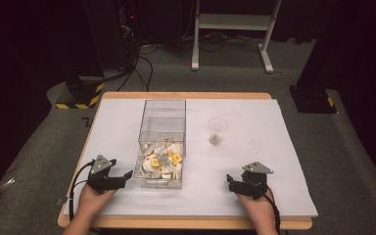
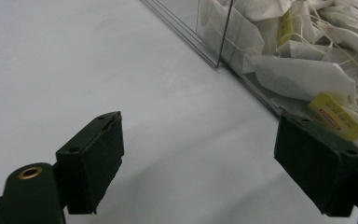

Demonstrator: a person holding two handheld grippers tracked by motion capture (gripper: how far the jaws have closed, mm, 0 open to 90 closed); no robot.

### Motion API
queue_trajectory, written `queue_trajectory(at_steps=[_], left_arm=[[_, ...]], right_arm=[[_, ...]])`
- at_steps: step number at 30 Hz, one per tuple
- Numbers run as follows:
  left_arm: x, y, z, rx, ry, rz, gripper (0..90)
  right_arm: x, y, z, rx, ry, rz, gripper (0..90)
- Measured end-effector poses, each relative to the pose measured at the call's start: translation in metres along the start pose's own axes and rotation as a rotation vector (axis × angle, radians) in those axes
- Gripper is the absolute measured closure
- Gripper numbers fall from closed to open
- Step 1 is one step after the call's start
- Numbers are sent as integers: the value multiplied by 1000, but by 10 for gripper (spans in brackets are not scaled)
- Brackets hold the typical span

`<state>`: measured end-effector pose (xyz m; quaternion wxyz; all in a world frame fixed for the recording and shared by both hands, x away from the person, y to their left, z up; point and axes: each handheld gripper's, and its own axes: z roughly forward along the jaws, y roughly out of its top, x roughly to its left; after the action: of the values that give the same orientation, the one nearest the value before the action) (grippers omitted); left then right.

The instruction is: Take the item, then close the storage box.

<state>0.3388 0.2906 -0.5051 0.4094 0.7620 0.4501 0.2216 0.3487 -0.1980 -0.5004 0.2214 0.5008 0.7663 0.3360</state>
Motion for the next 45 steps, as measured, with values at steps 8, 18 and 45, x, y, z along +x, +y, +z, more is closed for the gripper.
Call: queue_trajectory(at_steps=[8, 18, 45], left_arm=[[2, 0, 0, 4, -4, -14, 146], [1, 1, -4, -9, -19, -9, 116], [-14, 31, -34, -94, -98, 8, 32]], right_arm=[[4, -3, 3, 42, -10, -22, 126], [3, -3, 4, 42, -8, -18, 122], [3, -3, 3, 44, -12, -14, 123]])
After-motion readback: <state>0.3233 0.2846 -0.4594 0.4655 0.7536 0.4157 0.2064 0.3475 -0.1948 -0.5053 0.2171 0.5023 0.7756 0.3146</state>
